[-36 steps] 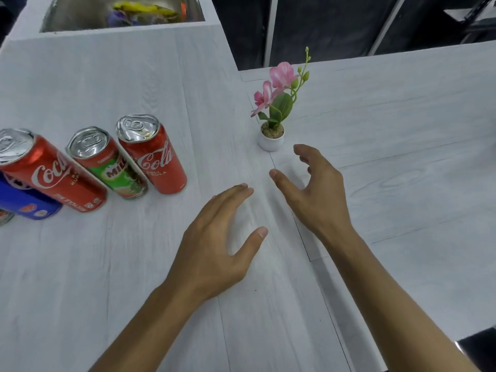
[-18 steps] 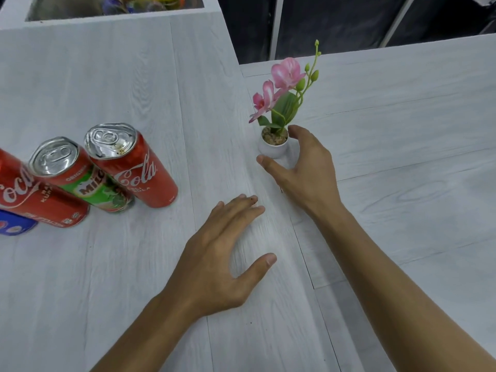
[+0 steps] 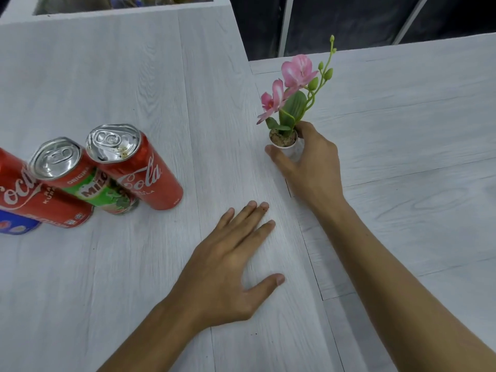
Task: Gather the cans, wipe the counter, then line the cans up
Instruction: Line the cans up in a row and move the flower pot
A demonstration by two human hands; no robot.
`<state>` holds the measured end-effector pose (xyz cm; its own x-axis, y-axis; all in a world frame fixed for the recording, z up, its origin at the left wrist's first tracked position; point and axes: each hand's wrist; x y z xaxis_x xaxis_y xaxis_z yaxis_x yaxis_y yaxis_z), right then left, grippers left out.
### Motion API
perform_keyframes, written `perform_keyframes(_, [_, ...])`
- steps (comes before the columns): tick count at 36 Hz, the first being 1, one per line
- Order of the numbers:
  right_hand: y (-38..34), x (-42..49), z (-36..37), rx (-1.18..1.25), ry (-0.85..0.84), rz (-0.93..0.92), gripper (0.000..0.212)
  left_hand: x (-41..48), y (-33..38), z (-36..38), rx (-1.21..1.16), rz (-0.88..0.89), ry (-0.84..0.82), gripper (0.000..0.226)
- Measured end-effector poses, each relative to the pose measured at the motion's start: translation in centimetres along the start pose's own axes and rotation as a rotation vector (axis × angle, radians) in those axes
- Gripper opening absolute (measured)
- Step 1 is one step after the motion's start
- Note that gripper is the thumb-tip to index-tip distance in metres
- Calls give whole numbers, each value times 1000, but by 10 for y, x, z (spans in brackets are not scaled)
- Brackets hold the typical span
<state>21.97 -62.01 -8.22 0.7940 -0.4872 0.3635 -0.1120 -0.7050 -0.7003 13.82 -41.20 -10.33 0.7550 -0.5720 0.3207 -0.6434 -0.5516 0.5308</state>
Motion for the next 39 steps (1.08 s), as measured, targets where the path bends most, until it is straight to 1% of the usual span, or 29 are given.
perform_keyframes(5, [-1, 0, 0, 14, 5, 10, 45, 2, 2, -3, -25, -32, -14, 76])
perform_keyframes(12, [-1, -4, -5, 8, 8, 9, 49, 9, 11, -13, -89, -97, 39, 72])
perform_keyframes(27, [-12, -37, -35, -13, 40, -31, 51, -3, 14, -35, -76, -118, 57, 68])
perform_keyframes(39, [-47, -91, -55, -32, 14, -22, 50, -41, 16, -72, -79, -88, 85, 61])
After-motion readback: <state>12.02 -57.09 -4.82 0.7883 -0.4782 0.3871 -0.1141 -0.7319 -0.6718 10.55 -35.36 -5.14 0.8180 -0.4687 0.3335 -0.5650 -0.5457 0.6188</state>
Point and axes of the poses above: each hand's wrist, its own x-axis towards the middle knuckle, its own z-axis out of the palm, y = z × x, and after that the axes turned 13 degrees about y, right-handed
